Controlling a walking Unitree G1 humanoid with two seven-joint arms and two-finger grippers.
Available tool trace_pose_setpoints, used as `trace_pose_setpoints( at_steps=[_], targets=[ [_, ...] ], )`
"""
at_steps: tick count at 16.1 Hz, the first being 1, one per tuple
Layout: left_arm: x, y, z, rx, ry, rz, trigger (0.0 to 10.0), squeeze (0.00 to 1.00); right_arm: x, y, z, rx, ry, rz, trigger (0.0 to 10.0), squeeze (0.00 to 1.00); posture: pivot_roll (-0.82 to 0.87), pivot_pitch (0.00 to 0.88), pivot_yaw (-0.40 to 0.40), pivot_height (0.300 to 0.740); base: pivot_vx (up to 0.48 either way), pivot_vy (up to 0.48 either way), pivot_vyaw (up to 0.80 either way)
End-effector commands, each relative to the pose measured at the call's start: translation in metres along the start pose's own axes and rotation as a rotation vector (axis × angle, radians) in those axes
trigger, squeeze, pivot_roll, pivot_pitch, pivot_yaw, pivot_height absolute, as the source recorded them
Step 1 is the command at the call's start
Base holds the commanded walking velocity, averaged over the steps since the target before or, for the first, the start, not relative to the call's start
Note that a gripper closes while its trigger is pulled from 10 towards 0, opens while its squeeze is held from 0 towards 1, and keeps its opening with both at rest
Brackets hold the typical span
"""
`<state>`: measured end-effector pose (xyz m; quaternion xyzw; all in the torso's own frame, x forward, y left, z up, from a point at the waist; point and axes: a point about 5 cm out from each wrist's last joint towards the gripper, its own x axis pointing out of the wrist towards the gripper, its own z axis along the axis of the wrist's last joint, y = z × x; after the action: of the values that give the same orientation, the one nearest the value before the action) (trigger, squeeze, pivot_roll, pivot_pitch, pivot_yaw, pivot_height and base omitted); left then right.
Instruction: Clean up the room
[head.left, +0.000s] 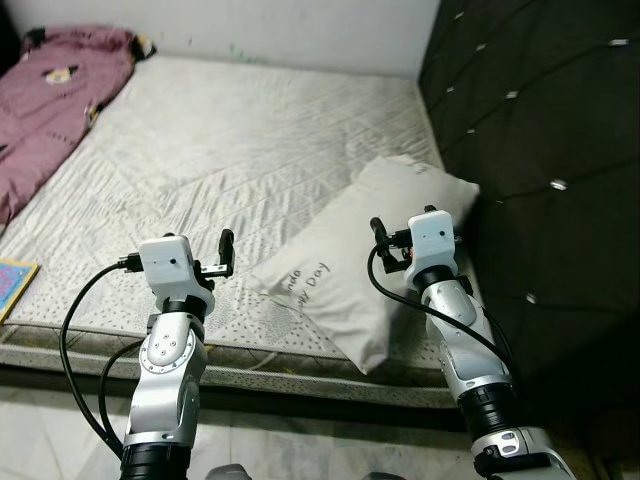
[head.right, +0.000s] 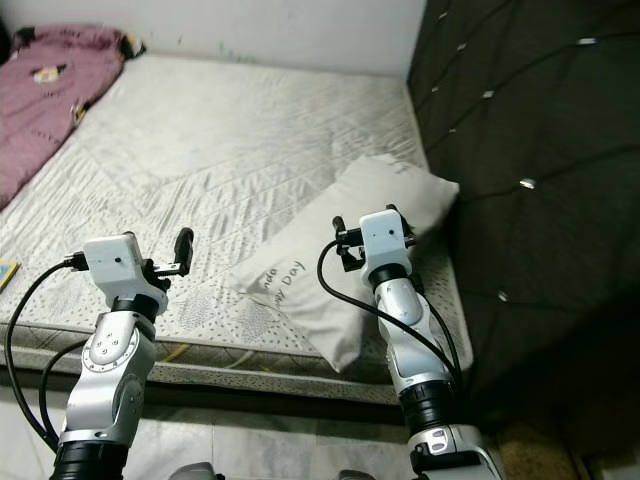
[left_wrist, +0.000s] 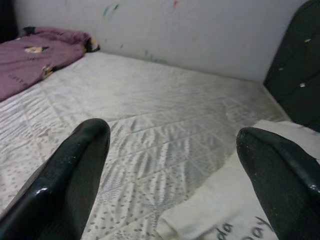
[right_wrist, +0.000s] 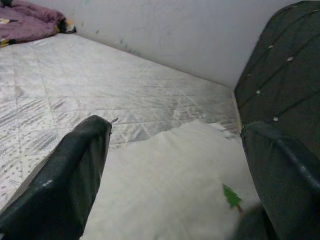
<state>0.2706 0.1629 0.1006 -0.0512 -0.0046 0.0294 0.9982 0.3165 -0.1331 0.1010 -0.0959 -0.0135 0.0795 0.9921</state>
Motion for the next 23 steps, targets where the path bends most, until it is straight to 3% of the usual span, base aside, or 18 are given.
trace_pose_setpoints(
  at_steps=[1, 9, 16, 23],
  targets=[
    [0.0012, 0.0, -0.0028, 0.005, 0.021, 0.008, 10.0, 0.0, 0.002, -0.0004, 0.0017, 0.005, -0.006, 0.004, 10.0, 0.0, -0.07, 0.0, -0.03, 0.74, 0.0, 0.0, 0.0],
    [0.001, 0.0011, -0.0037, -0.01, 0.027, 0.015, 10.0, 0.0, 0.0022, 0.0005, -0.0003, 0.01, 0.01, 0.014, 10.0, 0.0, -0.07, 0.0, -0.031, 0.74, 0.0, 0.0, -0.07],
    [0.0016, 0.003, -0.003, -0.032, 0.027, 0.028, 10.0, 0.0, 0.0036, 0.0002, -0.0002, 0.015, 0.016, 0.018, 10.0, 0.0, -0.07, 0.0, -0.032, 0.74, 0.0, 0.48, -0.2],
    [0.0016, 0.0021, -0.0013, -0.052, 0.012, 0.023, 10.0, 0.0, 0.0042, -0.0007, -0.001, 0.015, 0.024, 0.019, 10.0, 0.0, -0.08, 0.0, -0.033, 0.74, 0.0, 0.0, 0.0]
  ],
)
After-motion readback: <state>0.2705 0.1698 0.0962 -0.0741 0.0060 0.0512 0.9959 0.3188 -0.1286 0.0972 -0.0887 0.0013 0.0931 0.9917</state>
